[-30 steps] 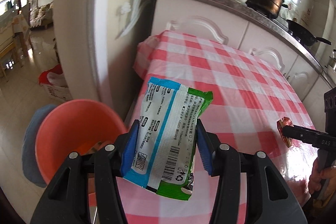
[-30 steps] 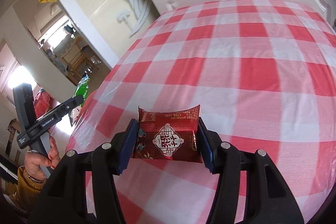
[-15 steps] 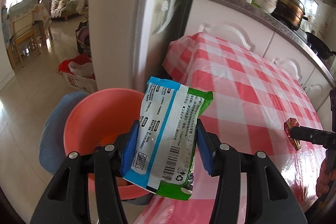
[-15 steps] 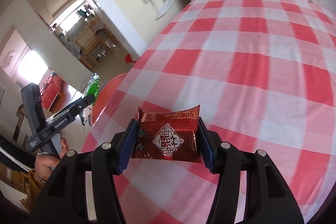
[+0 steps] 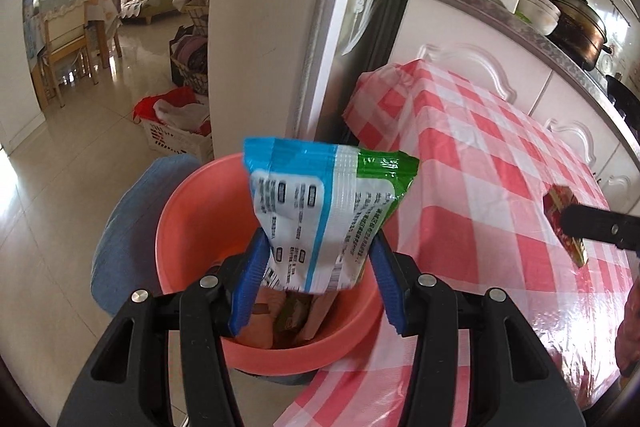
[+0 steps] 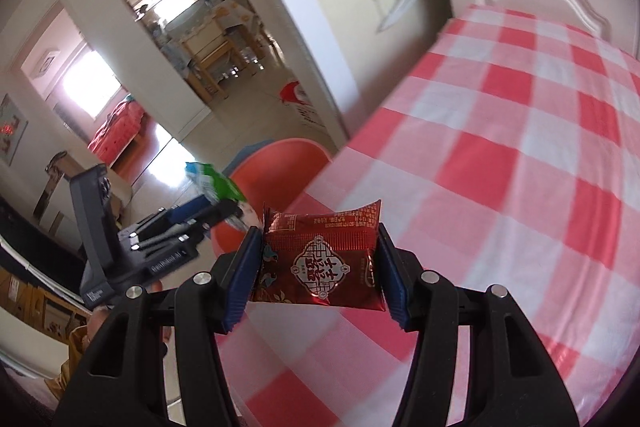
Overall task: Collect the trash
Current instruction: 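Carry the green-and-white packet and red wrapper over the orange bucket, then open both tools to drop the packet and wrapper into the bucket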
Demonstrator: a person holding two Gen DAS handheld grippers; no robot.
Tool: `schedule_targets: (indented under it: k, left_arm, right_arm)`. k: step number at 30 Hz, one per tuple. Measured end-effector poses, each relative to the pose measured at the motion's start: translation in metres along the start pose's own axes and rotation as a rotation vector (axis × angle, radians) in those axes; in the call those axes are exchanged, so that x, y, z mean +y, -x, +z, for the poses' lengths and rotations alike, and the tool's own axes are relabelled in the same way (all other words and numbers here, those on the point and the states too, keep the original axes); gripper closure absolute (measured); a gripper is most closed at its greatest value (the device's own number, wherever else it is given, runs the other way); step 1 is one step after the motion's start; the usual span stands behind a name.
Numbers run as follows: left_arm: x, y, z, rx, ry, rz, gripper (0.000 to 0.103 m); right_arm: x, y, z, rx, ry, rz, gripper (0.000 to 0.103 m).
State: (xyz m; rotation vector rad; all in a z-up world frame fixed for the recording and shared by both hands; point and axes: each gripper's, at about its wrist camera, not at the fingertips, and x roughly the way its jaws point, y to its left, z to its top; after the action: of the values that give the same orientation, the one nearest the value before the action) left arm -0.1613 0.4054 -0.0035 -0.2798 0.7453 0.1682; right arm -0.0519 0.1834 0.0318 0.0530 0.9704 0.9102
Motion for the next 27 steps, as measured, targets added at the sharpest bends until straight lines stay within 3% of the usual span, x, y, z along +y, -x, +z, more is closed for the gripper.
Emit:
schedule_targets:
  k: [17, 20, 22, 24, 27]
  left_arm:
    - [0.03, -0.026, -0.009, 0.051, 0.058, 0.035, 0.051]
    - [0.03, -0.032, -0.009, 0.061, 0.059, 0.048, 0.051]
    - [0.03, -0.036, -0.009, 0.07, 0.055, 0.072, 0.047]
    - [0.031, -0.038, -0.009, 0.068, 0.059, 0.107, 0.026]
    - [0.031, -0.034, -0.006, 0.046, 0.065, 0.119, 0.014]
  right_arm:
    - [0.061, -0.068, 0.05, 0.051, 0.123, 0.07, 0.045]
    - [0.067, -0.085, 0.052, 0.073, 0.137, 0.071, 0.041]
    - [0.067, -0.093, 0.051, 0.08, 0.142, 0.045, 0.03]
    - [0.065, -0.097, 0.049, 0.085, 0.131, 0.031, 0.028]
    - [0.055, -0.088, 0.043, 0.055, 0.102, -0.006, 0.019]
